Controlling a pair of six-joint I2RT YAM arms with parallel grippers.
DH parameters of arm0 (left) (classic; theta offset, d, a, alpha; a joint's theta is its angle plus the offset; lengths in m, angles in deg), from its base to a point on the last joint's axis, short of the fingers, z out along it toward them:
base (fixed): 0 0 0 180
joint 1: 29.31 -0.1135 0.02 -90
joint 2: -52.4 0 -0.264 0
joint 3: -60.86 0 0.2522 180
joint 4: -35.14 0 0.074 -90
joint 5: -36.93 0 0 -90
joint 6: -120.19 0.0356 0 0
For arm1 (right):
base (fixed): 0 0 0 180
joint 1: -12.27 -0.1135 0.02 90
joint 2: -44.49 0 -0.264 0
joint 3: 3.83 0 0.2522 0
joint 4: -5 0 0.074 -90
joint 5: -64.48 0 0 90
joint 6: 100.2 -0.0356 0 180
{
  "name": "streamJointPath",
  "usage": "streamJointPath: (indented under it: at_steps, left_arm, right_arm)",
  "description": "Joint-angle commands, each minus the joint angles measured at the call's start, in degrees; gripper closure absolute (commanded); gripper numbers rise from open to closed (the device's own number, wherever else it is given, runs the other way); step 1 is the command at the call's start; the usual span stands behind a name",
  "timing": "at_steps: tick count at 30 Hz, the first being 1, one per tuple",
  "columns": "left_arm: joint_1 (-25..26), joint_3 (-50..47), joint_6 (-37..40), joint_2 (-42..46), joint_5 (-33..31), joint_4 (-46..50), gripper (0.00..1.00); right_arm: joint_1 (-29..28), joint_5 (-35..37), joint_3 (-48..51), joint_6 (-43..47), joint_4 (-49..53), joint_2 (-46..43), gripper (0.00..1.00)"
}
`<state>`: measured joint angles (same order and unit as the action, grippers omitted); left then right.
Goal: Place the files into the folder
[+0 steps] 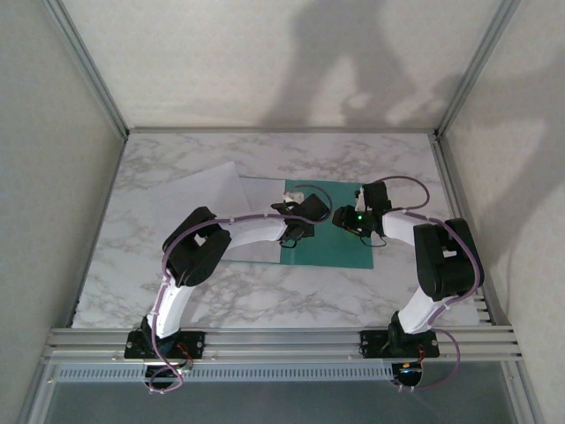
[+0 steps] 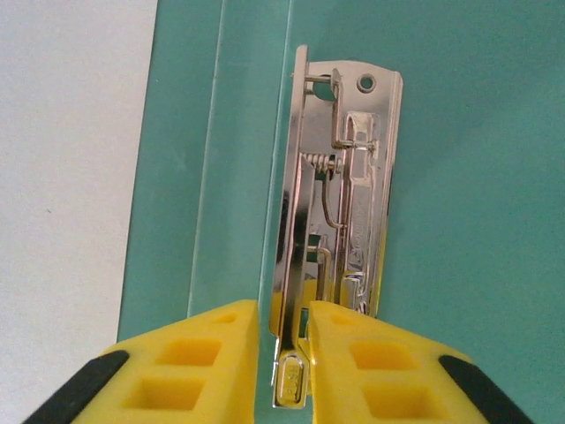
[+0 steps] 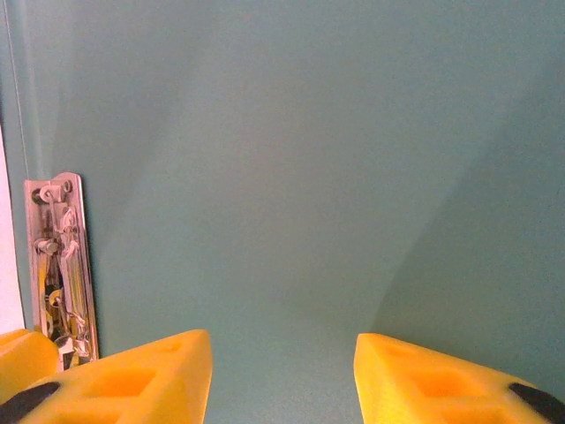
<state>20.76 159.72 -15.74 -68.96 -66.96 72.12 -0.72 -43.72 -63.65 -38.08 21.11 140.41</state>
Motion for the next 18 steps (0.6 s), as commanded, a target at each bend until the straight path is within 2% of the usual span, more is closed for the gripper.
streamJointPath:
  at_steps: [1,10,14,18]
  left_arm:
    - [0.38,1.0,-0.19,-0.95,0.45,1.66,0.8]
    - [0.39,1.21,-0.11,-0.84,1.05,1.97,0.82]
    - [0.4,1.36,-0.3,-0.52,0.9,2.61,0.73]
    - [0.5,1.33,-0.37,-0.03,0.52,3.09,0.74]
  right_arm:
    - [0.12,-0.7,-1.16,-0.07,0.76,1.55,0.52]
    - [0.14,-0.61,-1.38,0.02,0.91,1.62,0.52]
    - [0.05,-0.61,-1.4,0.03,0.91,1.64,0.52]
    - [0.06,-0.65,-1.4,0.03,1.1,1.72,0.52]
